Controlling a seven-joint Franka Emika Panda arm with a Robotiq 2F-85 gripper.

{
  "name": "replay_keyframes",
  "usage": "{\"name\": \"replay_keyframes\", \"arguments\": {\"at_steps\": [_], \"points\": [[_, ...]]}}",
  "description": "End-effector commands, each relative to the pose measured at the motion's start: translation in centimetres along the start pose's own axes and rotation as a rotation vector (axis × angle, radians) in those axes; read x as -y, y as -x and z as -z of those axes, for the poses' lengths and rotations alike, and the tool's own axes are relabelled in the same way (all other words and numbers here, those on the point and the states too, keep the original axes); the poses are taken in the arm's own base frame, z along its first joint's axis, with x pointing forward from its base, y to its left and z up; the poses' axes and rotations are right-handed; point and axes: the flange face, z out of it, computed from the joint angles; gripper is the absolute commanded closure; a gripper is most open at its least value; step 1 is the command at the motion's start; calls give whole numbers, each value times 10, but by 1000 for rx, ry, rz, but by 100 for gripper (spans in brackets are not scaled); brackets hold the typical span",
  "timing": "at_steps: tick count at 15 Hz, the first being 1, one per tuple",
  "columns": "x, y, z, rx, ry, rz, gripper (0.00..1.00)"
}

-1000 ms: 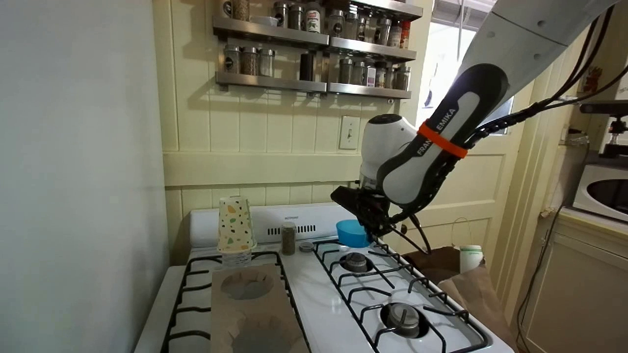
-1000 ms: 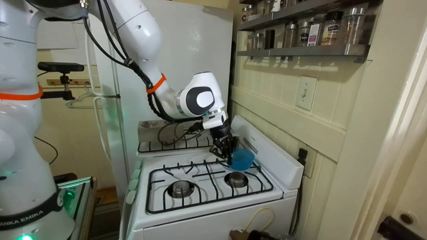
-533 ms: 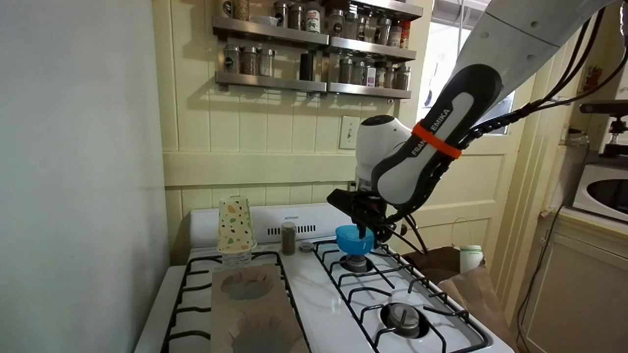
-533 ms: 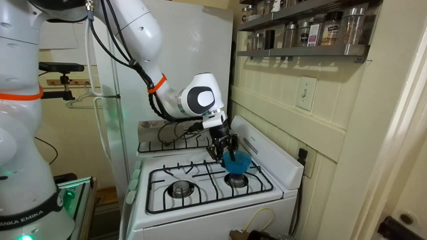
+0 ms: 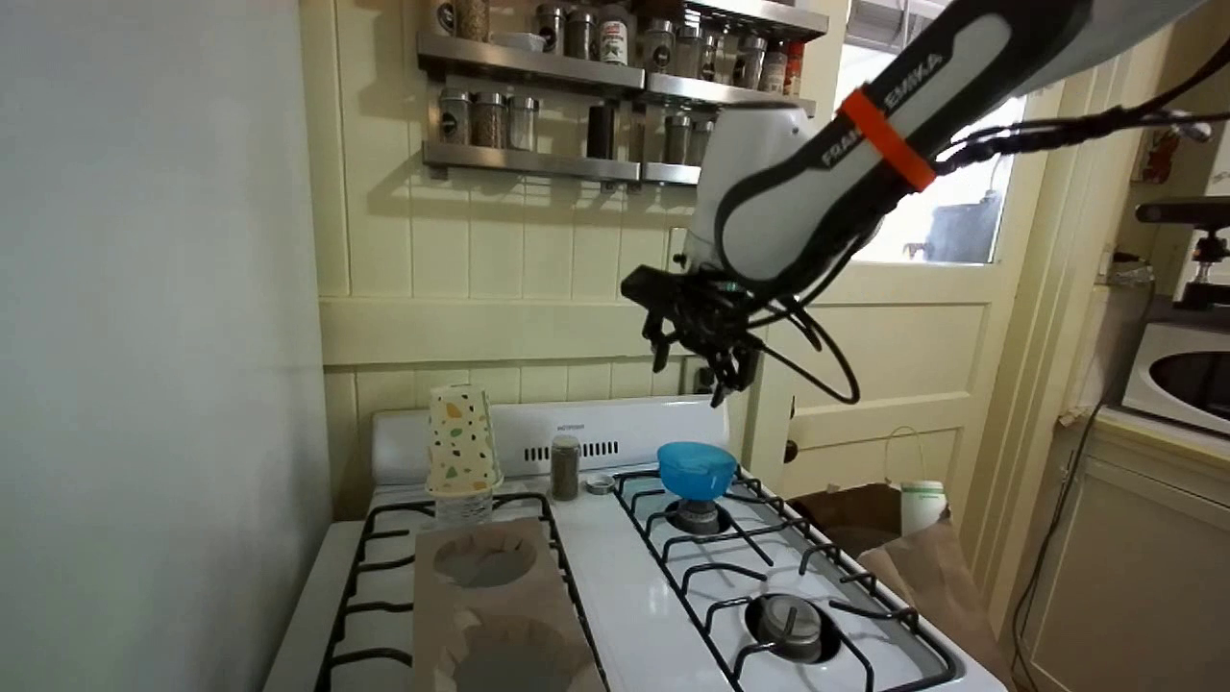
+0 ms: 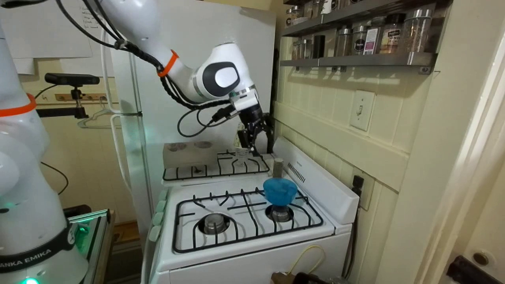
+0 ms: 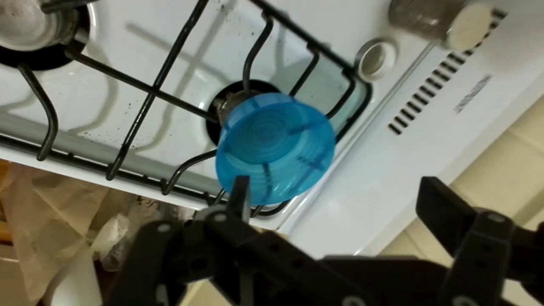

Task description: Move the bowl and cup to the right side of the stove

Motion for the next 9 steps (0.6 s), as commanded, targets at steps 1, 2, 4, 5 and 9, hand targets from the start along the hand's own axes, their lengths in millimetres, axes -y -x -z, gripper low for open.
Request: {"name": "replay_keyframes", "arguments": {"at_steps": [1,2,4,5,9], "points": [[1,36,68,62,-77,188,0],[7,44,80,68,-102,248,0],[24,55,93,89,-171,352,0],[34,59,95,107,-197,399,0],[40,63,100,131,-225,448,0]]}}
